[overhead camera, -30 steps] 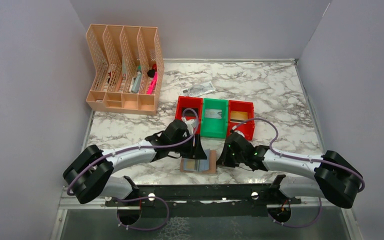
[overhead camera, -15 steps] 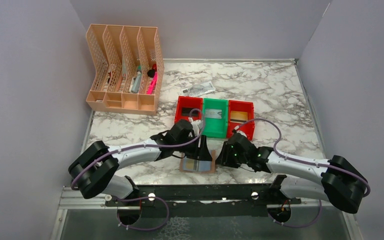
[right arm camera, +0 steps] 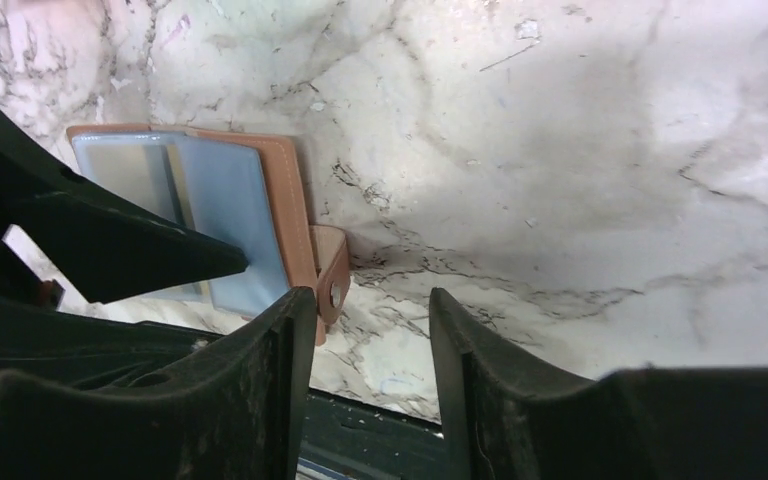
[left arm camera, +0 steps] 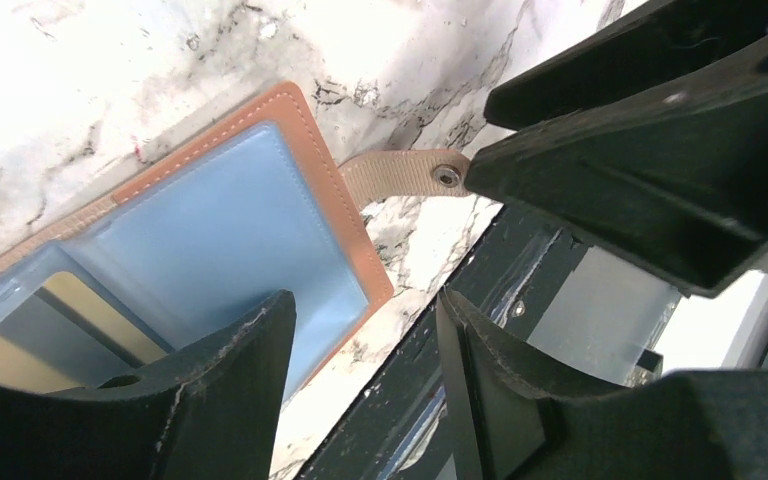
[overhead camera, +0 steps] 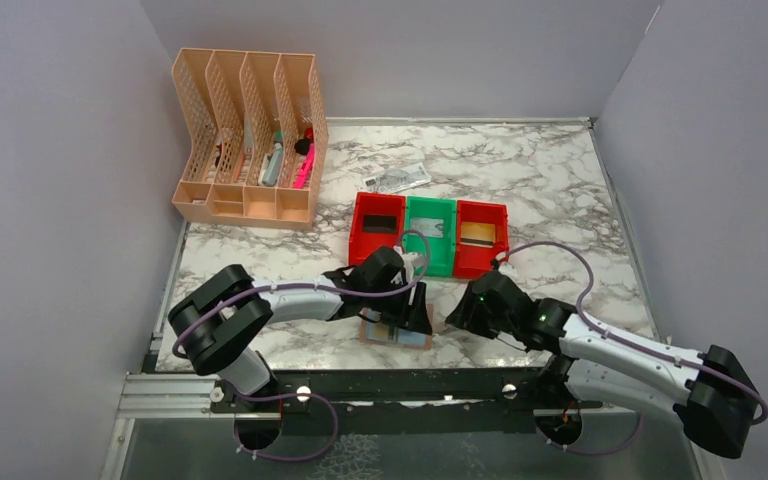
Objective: Take the credit cards out of the card holder
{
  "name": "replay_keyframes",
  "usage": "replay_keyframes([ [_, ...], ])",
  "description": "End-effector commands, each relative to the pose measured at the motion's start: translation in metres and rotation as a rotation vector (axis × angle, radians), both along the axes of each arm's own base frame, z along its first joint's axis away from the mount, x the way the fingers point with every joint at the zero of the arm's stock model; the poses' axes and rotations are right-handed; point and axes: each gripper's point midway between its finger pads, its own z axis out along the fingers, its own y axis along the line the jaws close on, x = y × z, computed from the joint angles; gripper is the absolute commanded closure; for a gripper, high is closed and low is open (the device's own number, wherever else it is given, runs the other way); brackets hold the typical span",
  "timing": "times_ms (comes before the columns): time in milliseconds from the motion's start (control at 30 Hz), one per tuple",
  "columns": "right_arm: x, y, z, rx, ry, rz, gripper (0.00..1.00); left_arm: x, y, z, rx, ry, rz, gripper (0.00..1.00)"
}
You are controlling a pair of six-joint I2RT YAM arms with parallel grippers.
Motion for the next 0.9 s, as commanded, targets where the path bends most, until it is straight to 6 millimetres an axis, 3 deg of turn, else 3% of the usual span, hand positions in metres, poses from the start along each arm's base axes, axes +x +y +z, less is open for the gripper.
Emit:
replay_keyframes([
  [0, 0.006, -0.018, 0.010, -0.010, -0.028, -0.119, 0.55, -0.002, -0.008, 0.002, -0.017, -0.023, -0.023, 0.43],
  [167, 0.007, -0.009, 0.025, 0.094, -0.080, -0.095, 0.75, 0.000, -0.003, -0.003, 0.010, -0.033, -0.002, 0.54],
  [300, 0.007, 0.012, 0.046, 0.222, -0.135, -0.014, 0.82, 0.006, 0.004, -0.006, 0.054, -0.065, 0.027, 0.60],
  [467, 0.006, 0.036, 0.063, 0.337, -0.158, 0.057, 0.84, 0.011, 0.006, 0.002, 0.056, -0.099, 0.042, 0.66],
  [733, 0.006, 0.059, 0.062, 0.361, -0.118, 0.128, 0.84, 0.022, 0.022, 0.017, 0.086, -0.184, 0.104, 0.68],
  [867, 0.005, 0.069, 0.063, 0.378, -0.106, 0.175, 0.84, 0.022, 0.025, 0.013, 0.123, -0.188, 0.091, 0.68],
])
